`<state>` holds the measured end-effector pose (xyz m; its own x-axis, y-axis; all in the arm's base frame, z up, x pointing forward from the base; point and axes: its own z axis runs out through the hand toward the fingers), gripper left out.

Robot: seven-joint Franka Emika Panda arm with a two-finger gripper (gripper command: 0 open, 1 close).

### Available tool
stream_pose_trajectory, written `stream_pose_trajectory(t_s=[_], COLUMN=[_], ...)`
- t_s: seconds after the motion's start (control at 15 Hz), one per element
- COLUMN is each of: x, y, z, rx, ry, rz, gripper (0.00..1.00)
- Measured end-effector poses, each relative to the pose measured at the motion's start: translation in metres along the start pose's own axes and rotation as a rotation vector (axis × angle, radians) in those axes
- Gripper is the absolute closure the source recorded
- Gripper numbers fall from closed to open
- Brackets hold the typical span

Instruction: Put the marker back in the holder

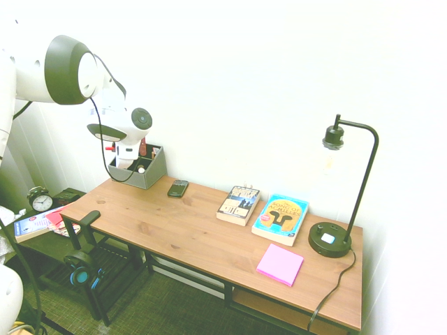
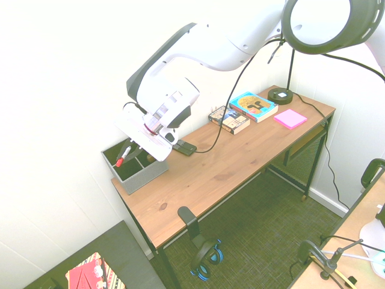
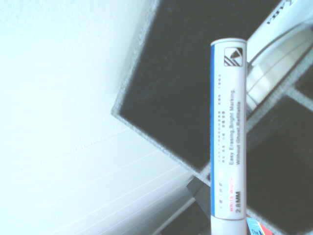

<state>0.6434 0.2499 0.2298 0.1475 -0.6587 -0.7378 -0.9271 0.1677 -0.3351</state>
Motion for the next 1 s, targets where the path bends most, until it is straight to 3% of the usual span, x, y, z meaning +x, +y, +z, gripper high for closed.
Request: stream_pose_trajectory(t_s=[1.0], x=[0.011], y=[-0.021], z=[-0.004], rx=[0.019], ry=[-0.003], rz=[-0.042], gripper=[0.00])
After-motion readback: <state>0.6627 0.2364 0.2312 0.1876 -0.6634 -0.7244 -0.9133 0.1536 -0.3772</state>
